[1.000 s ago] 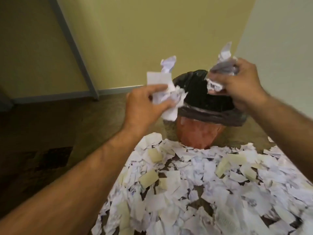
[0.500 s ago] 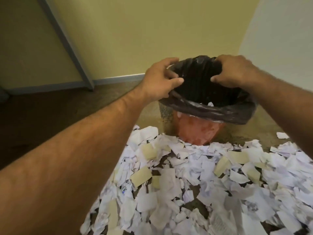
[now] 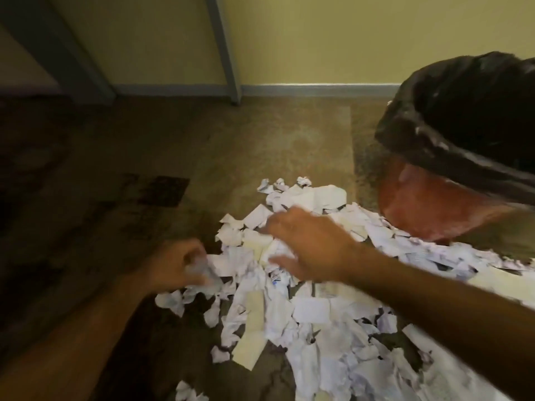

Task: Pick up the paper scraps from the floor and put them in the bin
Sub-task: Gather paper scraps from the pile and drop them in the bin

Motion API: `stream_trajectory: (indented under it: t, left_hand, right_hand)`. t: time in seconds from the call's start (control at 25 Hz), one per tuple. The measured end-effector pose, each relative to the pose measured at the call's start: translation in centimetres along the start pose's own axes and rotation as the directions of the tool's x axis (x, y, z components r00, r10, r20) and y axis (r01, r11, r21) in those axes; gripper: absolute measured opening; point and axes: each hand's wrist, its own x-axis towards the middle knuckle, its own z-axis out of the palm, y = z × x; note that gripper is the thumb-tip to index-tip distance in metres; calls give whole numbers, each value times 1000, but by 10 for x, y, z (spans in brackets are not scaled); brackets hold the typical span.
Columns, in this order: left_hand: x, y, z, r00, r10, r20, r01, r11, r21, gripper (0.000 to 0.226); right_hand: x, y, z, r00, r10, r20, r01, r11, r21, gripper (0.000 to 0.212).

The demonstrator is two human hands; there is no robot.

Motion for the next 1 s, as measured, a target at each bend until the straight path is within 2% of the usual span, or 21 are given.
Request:
stream_trajectory:
  t: [0.08,0.16,0.24,0.28,0.4,0.48,0.56,0.64,0.72,0.84,0.92,1.0]
  left_hand:
    - [-31,-40,30,976,-170,139,165,985,47,72]
    - [-55,-66,61,936,-250,246,238,968,78,112]
    - [-69,-75,92,937,-260,231,241,964,109,144]
    - [-75,-76,107,950,-249,189,230,966,117,148]
    - [-91,-70,152,992,-127,29,128,991,-37,129]
    - [-94,-64,176,998,-5,-60,-1,996,-94,119]
    - [-90,-63,189,991,99,-85,-108,988,-108,119]
    - [-81,-61,191,995,96,-28,-100,962,-253,129]
    - [-71,-59,188,993,79,-86,-105,927,-360,129]
    - [-48,-51,187,984,101,-148,-149,921,-360,127]
    - [-33,-43,188,979,97,-177,-149,940,-308,116]
    - [-24,-37,187,977,48,-207,-116,937,-330,92]
  right_hand:
    - [6,-26,43,959,-67,275,82,996,-44,68]
    - [6,-42,74,899,-111,424,168,981,-98,87]
    - [5,-46,94,861,-108,498,193,973,-123,103]
    - [5,-45,102,851,-90,517,185,973,-135,109]
    - [3,-40,122,853,-27,521,145,971,-188,112]
    - [-1,-38,129,865,-2,501,109,977,-184,102]
    - [-4,-39,132,870,-2,493,95,982,-164,86]
    - [-8,-41,133,878,-24,478,119,978,-169,70]
    - [-10,-43,136,888,-43,458,135,976,-171,59]
    - [-13,-46,146,901,-59,431,148,973,-176,59]
    - [-15,-46,152,902,-61,428,150,972,-179,62]
    - [-16,-45,152,904,-56,423,134,978,-157,60]
